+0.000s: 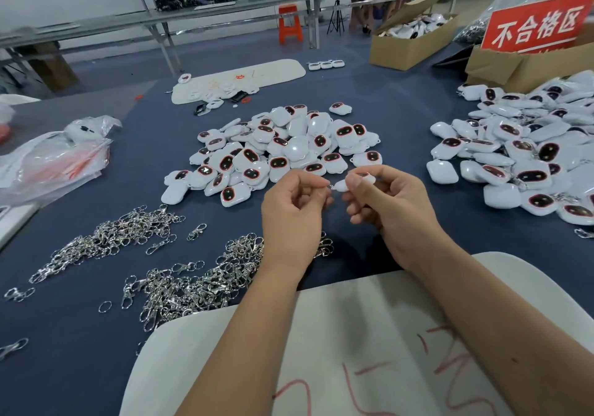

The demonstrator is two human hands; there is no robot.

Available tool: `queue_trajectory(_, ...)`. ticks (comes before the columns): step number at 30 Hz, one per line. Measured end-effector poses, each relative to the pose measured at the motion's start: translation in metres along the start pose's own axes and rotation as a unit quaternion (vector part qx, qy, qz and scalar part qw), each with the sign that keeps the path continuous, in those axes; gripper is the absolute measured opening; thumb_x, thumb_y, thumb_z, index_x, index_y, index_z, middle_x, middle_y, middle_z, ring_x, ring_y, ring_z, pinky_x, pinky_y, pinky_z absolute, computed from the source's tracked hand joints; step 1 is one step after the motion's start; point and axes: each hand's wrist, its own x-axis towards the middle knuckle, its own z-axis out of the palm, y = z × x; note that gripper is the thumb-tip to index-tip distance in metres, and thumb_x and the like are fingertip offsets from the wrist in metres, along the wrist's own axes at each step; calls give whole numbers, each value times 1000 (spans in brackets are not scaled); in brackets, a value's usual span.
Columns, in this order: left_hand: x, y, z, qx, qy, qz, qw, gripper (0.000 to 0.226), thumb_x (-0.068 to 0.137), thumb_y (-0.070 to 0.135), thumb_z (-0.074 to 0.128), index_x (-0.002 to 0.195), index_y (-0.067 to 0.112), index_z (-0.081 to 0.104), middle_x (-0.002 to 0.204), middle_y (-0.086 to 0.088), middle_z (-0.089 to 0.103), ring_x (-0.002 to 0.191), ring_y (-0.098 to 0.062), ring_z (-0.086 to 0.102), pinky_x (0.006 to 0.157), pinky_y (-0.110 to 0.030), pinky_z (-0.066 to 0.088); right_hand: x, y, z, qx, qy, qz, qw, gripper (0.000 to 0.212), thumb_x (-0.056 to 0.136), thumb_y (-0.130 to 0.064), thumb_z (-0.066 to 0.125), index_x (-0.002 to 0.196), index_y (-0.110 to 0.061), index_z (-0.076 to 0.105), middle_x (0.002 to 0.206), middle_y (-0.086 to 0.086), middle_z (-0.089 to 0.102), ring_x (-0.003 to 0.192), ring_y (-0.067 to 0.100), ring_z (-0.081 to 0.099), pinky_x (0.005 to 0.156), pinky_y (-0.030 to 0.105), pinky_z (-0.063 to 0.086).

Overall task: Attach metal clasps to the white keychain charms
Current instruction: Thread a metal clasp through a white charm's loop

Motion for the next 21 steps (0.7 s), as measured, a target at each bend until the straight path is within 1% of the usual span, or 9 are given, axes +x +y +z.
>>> queue_trajectory(2,1,-2,-3,100,-33,66,992,26,90,-5,63,81,18,70,76,7,70,76,-14,67,76,-31,56,0,1,0,-7,10,-1,1000,47,76,-36,87,104,-2,72,77,14,72,58,17,64,53,23,54)
queue_trajectory(4,1,-3,-7,189,-55,139,971,21,89,-3,63,83,15,71,77,8,68,77,-11,63,74,-30,52,0,3,0,-29,23,0,999,39,83,-31,85,103,0,71,76,13,73,58,17,65,52,24,54)
queue_trajectory(6,0,-2,-9,239,-62,192,950,16,88,-2,64,84,12,72,79,6,68,77,-11,61,73,-32,50,0,4,0,-59,39,-1,997,30,90,-29,82,99,-2,71,74,11,73,55,17,65,50,24,54)
queue_trajectory(7,0,-2,-8,241,-59,194,949,16,88,-1,65,84,12,73,79,6,69,77,-11,62,73,-33,51,0,4,0,-70,47,-3,996,29,91,-30,81,96,-4,71,73,11,73,54,18,65,49,24,53)
queue_trajectory(9,-4,0,-1,192,-28,149,970,16,87,0,68,85,14,74,79,6,71,76,-13,66,73,-32,55,0,2,1,-65,61,-2,996,28,93,-34,79,87,-8,70,68,10,70,50,18,63,46,24,50)
queue_trajectory(12,-11,4,13,5,19,-9,1000,12,90,1,70,89,13,74,77,-1,74,74,-20,71,74,-33,60,-1,-4,3,-10,51,-13,999,29,89,-37,77,89,-9,68,67,7,70,51,16,62,46,23,50)
queue_trajectory(14,-13,5,18,-124,8,-103,987,8,92,1,70,95,8,72,78,-7,75,72,-18,69,72,-29,58,-3,-7,4,8,27,-33,999,29,85,-35,78,96,-10,68,74,10,73,56,17,65,49,24,52)
queue_trajectory(16,-13,6,18,-210,3,-152,966,8,93,0,69,98,5,71,82,-10,76,73,-18,70,71,-26,57,-5,-7,4,9,6,-50,999,29,85,-30,78,101,-9,67,77,13,74,59,18,66,52,25,54)
queue_trajectory(21,-10,13,13,-305,48,-206,929,11,91,-4,68,95,6,72,80,-9,74,68,-13,68,66,-21,56,-5,-4,6,-22,-4,-59,998,36,83,-30,82,102,-6,64,78,17,72,60,21,65,52,27,54)
